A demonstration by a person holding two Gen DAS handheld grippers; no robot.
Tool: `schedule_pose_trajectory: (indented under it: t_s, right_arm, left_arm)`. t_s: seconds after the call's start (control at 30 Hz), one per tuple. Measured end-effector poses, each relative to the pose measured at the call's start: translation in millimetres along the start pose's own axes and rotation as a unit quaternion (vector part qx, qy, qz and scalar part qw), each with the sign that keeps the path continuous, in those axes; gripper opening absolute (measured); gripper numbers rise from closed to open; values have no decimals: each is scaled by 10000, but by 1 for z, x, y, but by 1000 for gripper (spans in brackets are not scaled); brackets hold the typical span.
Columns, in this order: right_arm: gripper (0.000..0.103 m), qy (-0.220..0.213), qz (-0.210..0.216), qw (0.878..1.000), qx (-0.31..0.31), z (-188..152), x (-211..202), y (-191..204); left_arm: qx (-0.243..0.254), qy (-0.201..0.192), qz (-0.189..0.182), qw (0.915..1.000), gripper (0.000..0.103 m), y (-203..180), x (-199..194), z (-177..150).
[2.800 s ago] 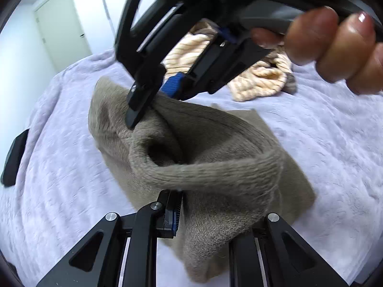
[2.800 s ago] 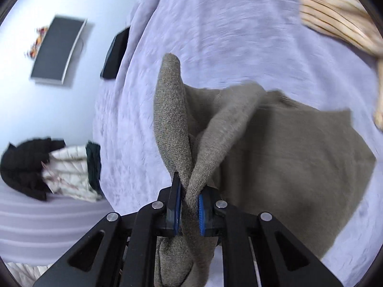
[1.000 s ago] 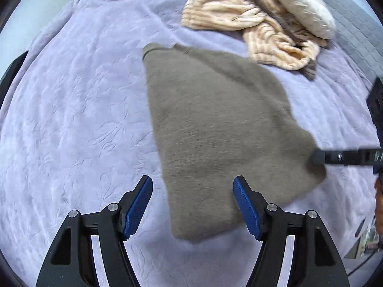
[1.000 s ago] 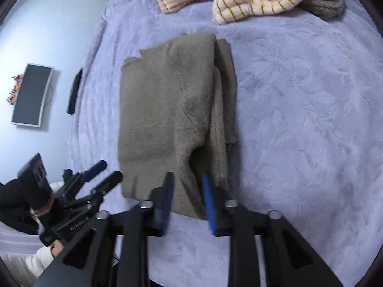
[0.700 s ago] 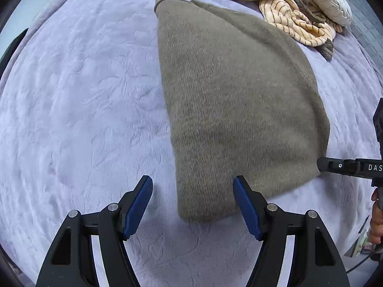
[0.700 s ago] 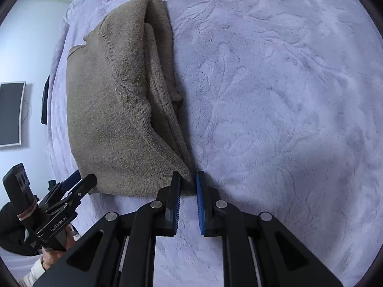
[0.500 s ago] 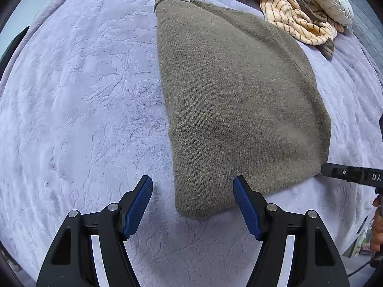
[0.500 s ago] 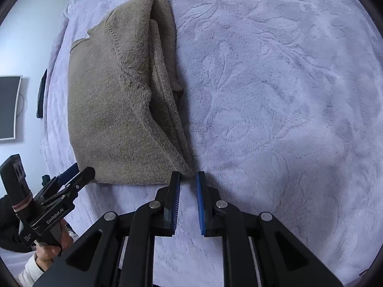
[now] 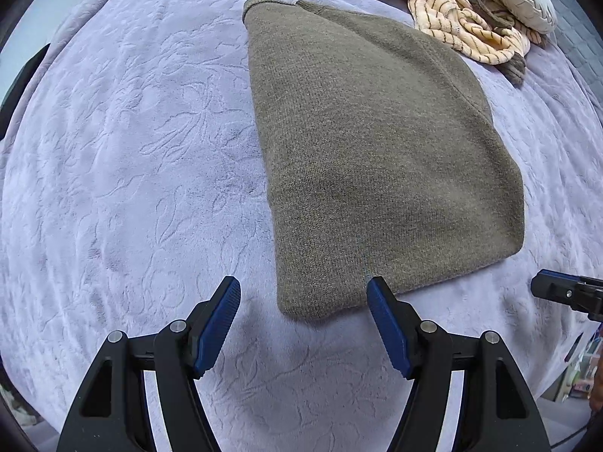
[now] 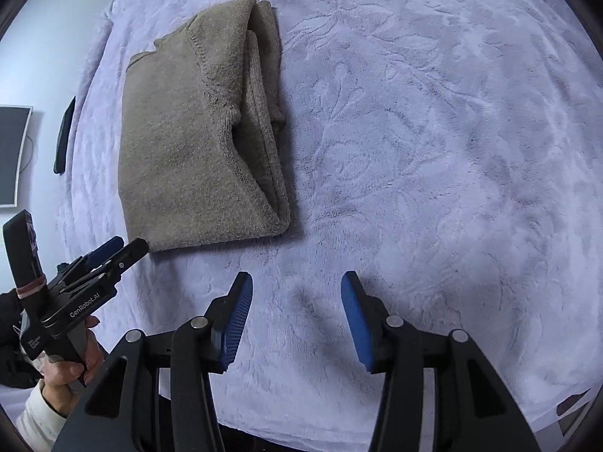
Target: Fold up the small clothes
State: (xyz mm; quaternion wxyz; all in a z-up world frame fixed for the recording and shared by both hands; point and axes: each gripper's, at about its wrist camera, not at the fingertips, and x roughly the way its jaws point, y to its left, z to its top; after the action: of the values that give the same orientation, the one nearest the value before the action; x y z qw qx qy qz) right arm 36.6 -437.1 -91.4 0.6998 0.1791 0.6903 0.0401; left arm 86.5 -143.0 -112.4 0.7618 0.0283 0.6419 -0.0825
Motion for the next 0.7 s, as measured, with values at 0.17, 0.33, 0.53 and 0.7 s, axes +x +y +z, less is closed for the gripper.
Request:
schedule_pose_trajectory:
  t_s: [0.17, 0.33, 0.53, 0.7]
  right_arm:
    - [60, -74, -40, 9999, -151, 20, 1, 19]
    - [70, -114, -60, 9996, -270, 37, 4, 30]
    - [80, -208, 32, 9984, -518, 56, 2, 38]
    - [84, -223, 257, 9975, -618, 81, 5, 40]
  left_arm:
    - [-18, 65, -51, 10000, 71, -1, 2, 3]
    - [-68, 119, -126, 9998, 71, 1, 6, 10]
    - [-413, -203, -524, 9976, 71, 25, -5, 24]
    - [-815, -295, -869, 9924, 102, 50, -1, 44]
